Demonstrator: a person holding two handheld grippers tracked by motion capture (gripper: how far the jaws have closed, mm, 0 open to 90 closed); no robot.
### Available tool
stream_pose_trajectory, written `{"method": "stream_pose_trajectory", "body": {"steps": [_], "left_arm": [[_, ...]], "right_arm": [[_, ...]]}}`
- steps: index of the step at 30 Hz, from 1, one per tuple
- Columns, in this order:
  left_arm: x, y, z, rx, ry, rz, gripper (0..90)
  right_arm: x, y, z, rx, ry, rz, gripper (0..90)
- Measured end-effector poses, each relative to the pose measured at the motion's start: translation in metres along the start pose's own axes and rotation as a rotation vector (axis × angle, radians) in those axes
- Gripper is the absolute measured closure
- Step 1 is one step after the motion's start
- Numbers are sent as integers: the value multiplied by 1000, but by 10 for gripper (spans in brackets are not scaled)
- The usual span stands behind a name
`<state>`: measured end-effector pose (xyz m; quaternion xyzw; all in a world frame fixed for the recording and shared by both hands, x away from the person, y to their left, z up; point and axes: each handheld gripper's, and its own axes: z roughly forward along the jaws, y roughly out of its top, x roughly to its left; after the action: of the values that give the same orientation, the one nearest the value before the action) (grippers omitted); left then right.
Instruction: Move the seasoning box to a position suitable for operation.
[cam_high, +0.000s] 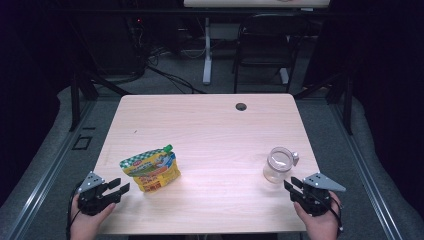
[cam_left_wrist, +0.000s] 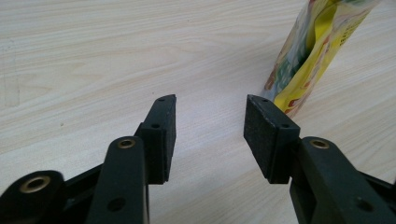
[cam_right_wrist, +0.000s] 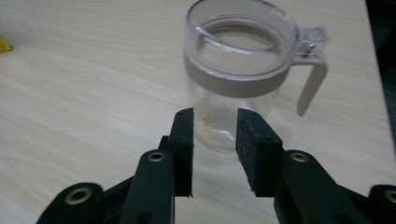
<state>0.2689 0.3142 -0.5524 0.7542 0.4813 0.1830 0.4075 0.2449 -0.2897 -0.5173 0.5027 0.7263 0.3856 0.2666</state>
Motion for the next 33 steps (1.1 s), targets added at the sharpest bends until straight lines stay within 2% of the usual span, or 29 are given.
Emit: {"method": "stream_pose_trajectory", "body": {"steps": [4,7,8,14,18,25,29,33], "left_arm": [[0,-1,-2,-8,5,-4,553],[0,-2,-3,-13,12,-8,562],[1,-2,-4,-16,11,-13,563],[1,-4,-5,-16,15,-16,569],[1,-5,-7,-19,15,-17,572],[2,-6,-7,-12,17,-22,578],[1,-6,-6,-8,19,-22,579],[1,-7,-5,-4,14,-20,585]], "right_arm": [[-16,0,5,-1,-25,28,655],[-21,0,9,-5,-33,34,645],[-26,-1,14,-2,-55,30,637],[-32,1,25,-20,-84,26,634],[-37,3,31,-6,-94,7,678],[-51,1,42,13,-107,43,676],[-55,3,47,19,-104,37,679],[-58,5,55,27,-138,33,677]]}}
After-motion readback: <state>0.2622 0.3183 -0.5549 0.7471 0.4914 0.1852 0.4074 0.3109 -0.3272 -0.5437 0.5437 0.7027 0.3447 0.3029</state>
